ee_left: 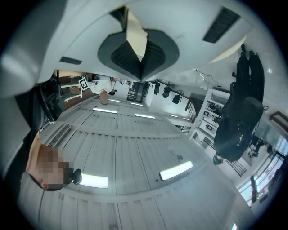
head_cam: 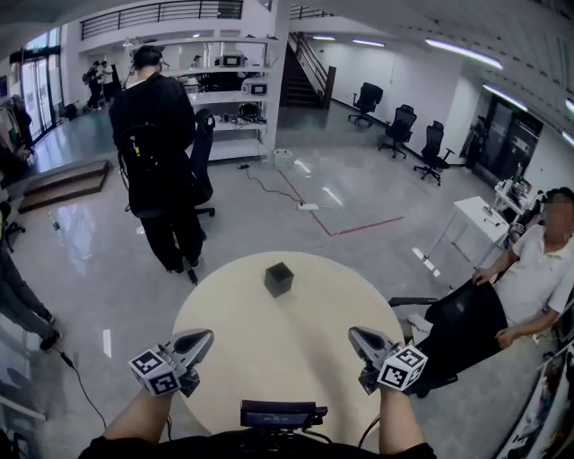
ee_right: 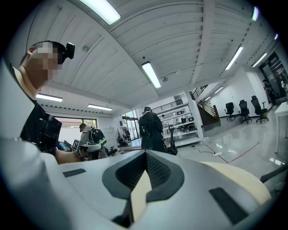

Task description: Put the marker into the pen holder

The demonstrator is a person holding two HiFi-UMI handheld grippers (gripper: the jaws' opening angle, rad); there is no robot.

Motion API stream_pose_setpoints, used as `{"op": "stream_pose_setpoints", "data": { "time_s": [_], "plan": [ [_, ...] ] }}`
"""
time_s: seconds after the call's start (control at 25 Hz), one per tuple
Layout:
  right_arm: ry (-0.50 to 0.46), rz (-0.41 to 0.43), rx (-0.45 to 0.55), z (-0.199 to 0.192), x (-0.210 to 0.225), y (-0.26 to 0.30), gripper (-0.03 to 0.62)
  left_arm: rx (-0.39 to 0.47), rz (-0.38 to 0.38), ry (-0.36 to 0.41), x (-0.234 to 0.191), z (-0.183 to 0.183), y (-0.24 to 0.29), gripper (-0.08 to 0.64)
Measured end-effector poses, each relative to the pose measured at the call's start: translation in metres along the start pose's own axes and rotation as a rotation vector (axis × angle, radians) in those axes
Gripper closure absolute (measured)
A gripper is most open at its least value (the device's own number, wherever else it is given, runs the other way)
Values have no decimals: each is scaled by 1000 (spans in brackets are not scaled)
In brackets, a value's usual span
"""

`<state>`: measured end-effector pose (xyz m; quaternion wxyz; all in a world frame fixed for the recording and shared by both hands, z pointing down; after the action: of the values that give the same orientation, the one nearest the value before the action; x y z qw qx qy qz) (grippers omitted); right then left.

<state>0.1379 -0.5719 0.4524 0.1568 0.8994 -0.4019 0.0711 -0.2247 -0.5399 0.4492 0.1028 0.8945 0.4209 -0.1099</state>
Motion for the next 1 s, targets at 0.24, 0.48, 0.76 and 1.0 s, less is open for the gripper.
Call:
{"op": "stream_pose_setpoints", "data": {
  "time_s": [0.24, 0.48, 0.76, 1.0],
  "plan": [
    [-41, 76, -9, -4, -18, -82, 591, 66, 93, -33, 105, 0, -18, 566],
    [-58, 112, -50, -17, -32, -131, 591, 93, 120, -16, 180, 1, -22, 566],
    [-84, 72, -9, -6, -66, -133, 589, 129, 81, -5, 175, 22, -48, 566],
    [-86, 77, -21, -7, -93, -105, 591, 116, 57, -19, 155, 16, -64, 566]
  ]
}}
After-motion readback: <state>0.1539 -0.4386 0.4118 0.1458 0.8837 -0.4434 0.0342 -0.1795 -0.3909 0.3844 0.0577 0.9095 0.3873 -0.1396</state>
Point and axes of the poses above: the fingertips, and each gripper's own axes: y forward along the fingers, x to its right, z out of its top, the point moved 2 cm from there along -y, backward along the fingers, and after that the axes turned 11 degrees about -x, right-handed, at the moved point
